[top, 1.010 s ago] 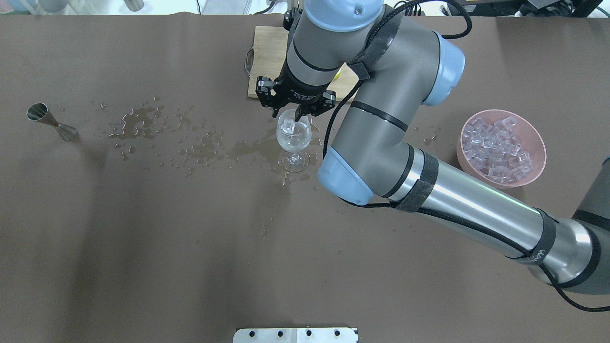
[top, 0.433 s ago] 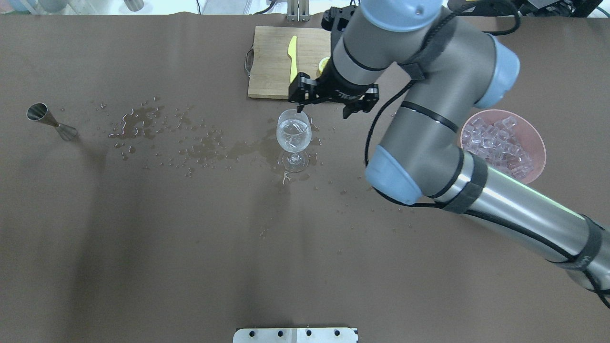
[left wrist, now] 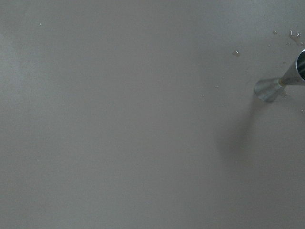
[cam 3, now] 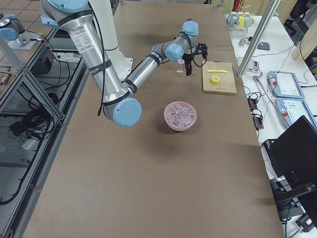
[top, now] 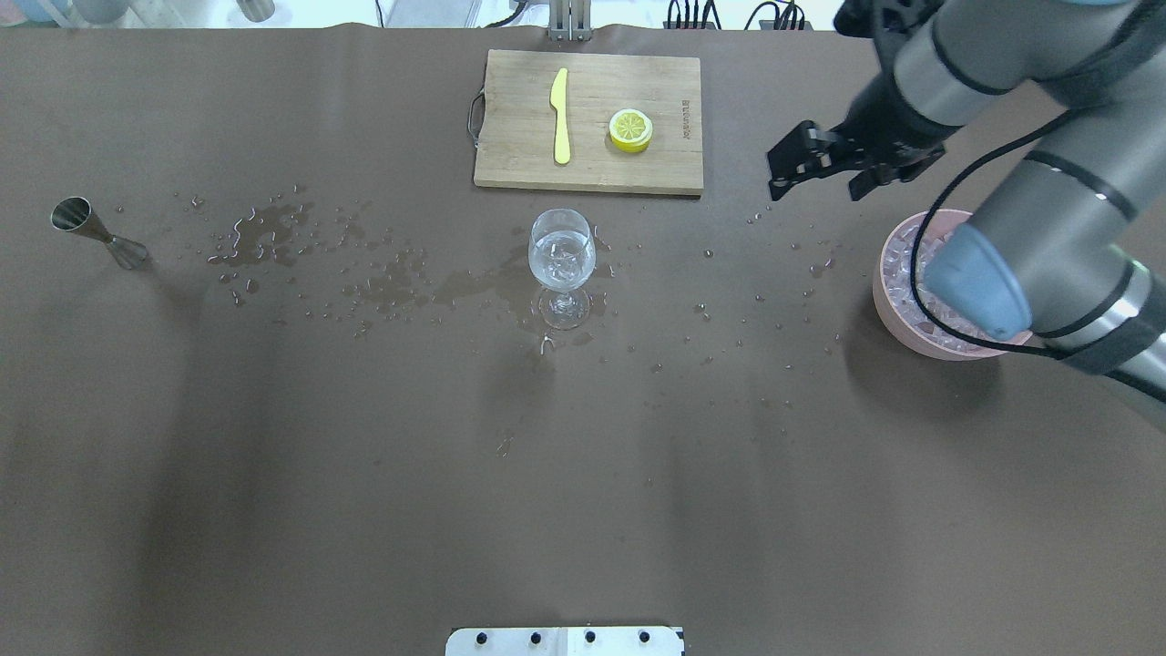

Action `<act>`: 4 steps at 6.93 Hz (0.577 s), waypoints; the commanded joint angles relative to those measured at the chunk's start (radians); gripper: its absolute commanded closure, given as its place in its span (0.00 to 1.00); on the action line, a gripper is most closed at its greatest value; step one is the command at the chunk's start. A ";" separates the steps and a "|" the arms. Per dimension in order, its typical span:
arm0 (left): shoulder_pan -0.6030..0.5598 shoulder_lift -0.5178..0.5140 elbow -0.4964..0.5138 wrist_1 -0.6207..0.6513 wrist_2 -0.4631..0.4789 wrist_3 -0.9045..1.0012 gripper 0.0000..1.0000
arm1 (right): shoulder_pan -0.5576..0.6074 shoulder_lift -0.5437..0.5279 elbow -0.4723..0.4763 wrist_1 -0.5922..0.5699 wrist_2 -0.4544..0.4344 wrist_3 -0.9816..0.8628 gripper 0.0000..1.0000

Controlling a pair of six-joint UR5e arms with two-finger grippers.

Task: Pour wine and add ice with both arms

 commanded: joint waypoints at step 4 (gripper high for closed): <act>0.003 0.008 0.008 -0.114 -0.007 0.001 0.01 | 0.444 -0.282 -0.298 0.004 0.104 -0.896 0.00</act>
